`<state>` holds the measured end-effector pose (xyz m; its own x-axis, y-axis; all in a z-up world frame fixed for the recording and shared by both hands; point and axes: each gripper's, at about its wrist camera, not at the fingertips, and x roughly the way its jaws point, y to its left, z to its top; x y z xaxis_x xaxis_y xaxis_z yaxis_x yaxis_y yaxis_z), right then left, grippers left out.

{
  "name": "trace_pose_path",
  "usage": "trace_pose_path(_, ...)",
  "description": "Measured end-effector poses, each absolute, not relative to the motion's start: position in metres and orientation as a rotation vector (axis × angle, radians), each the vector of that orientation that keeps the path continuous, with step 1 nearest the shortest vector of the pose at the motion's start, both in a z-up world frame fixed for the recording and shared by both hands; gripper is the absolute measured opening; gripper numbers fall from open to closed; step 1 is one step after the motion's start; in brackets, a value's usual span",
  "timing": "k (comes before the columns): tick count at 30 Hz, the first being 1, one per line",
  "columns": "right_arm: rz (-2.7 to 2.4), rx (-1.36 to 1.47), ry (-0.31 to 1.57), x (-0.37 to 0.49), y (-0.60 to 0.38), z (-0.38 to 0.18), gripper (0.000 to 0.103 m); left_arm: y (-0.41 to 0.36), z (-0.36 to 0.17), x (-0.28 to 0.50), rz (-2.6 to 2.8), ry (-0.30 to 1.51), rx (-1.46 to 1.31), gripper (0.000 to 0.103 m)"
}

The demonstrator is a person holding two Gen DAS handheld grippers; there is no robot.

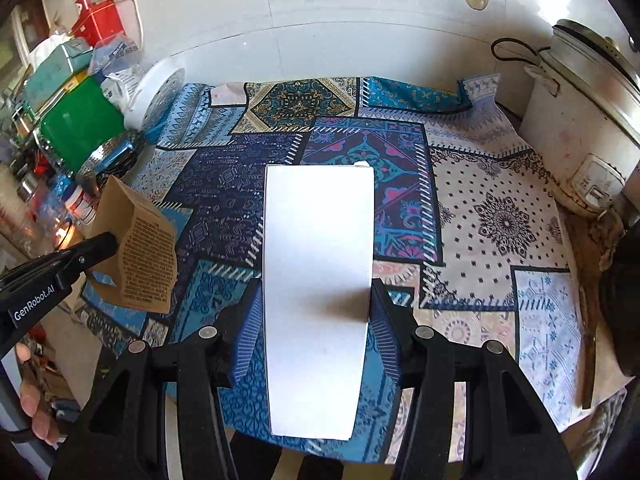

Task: Collect trash
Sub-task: 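Carry the cardboard sleeve and white card box down over the floor bin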

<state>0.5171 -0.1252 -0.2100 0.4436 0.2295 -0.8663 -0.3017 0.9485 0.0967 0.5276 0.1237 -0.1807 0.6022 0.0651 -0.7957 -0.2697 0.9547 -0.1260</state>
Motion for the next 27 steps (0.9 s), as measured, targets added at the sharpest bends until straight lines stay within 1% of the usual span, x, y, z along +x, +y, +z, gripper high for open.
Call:
trace_pose_path(5,0.370,-0.080,1.044,0.476,-0.134,-0.200,0.048,0.107,-0.178,0.481,0.219,0.906,-0.230,0.000)
trace_pose_path(9,0.381,-0.058,1.039,0.446,-0.135,-0.198,0.048,0.104,-0.187,0.449,0.232,0.924,-0.230,0.000)
trace_pose_path(17,0.371,-0.049,1.055,0.382,-0.122,-0.218,0.048,0.107,-0.219,0.376,0.223,0.962,-0.239,0.000)
trace_pose_path(22,0.368,-0.045,1.117,0.333,-0.112,-0.256,0.048,0.110,-0.255,0.329,0.228,1.007,-0.238,0.000)
trace_pose_path(27,0.336,-0.023,1.255,0.298,-0.118,-0.319,0.048,0.114,-0.310,0.302,0.229,1.115,-0.258,0.000)
